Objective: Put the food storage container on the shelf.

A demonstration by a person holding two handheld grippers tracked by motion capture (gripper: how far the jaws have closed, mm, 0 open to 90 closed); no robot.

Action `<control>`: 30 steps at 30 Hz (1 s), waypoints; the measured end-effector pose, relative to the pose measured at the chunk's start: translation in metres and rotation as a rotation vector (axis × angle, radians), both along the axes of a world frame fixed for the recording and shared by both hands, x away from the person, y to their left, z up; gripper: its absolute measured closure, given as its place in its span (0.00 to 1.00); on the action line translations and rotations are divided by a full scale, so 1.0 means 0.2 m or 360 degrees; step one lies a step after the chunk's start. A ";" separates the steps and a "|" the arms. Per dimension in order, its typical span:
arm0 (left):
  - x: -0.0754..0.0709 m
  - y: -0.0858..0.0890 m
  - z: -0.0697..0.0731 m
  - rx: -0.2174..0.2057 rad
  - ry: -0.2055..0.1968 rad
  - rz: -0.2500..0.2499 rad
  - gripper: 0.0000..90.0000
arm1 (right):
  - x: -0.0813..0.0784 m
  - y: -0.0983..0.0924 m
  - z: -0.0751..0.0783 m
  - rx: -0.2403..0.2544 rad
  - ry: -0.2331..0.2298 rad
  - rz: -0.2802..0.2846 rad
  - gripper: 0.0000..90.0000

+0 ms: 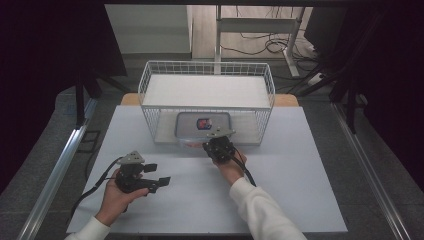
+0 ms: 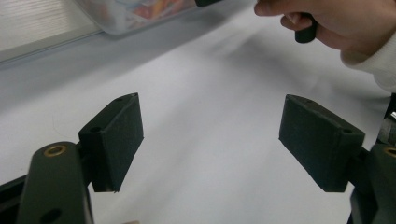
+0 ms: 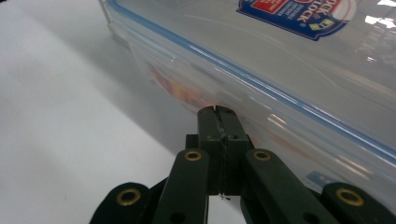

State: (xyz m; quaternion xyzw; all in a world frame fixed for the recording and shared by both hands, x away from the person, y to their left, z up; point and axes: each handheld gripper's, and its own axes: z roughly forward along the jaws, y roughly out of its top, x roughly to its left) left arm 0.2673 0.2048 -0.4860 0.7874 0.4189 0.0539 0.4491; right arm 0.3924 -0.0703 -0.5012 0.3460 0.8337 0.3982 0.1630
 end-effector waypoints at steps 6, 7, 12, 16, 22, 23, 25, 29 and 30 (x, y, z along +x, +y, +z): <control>0.00 0.00 0.00 0.0010 -0.0007 0.0001 0.24 | 0.08 0.03 0.00 0.0001 -0.0004 -0.0065 0.99; 0.00 0.00 0.00 0.0011 -0.0008 0.0000 0.24 | 0.10 0.03 0.00 0.0005 -0.0006 -0.0079 0.99; 0.00 0.00 0.00 0.0017 -0.0012 -0.0013 0.24 | 0.13 0.00 0.00 0.0043 0.0017 -0.0136 0.99; -0.01 0.01 0.00 0.0032 -0.0032 -0.0006 0.24 | 0.04 -0.03 0.06 0.0039 0.0012 -0.0032 0.99; -0.02 0.01 0.00 0.0051 -0.0040 0.0006 0.24 | -0.26 -0.22 0.19 0.0013 -0.0021 0.0166 0.99; -0.02 0.01 0.00 0.0052 -0.0040 0.0008 0.24 | -0.31 -0.28 0.21 0.0021 -0.0015 0.0183 0.99; -0.03 0.01 0.01 0.0049 -0.0039 0.0017 0.24 | -0.40 -0.39 0.22 0.0058 -0.0001 0.0185 0.99; -0.04 0.01 0.01 0.0062 -0.0040 0.0023 0.24 | -0.51 -0.56 0.20 0.0068 0.0032 0.0173 0.98; -0.04 0.00 0.01 0.0050 -0.0034 0.0027 0.24 | -0.56 -0.64 0.19 0.0061 0.0057 0.0182 0.73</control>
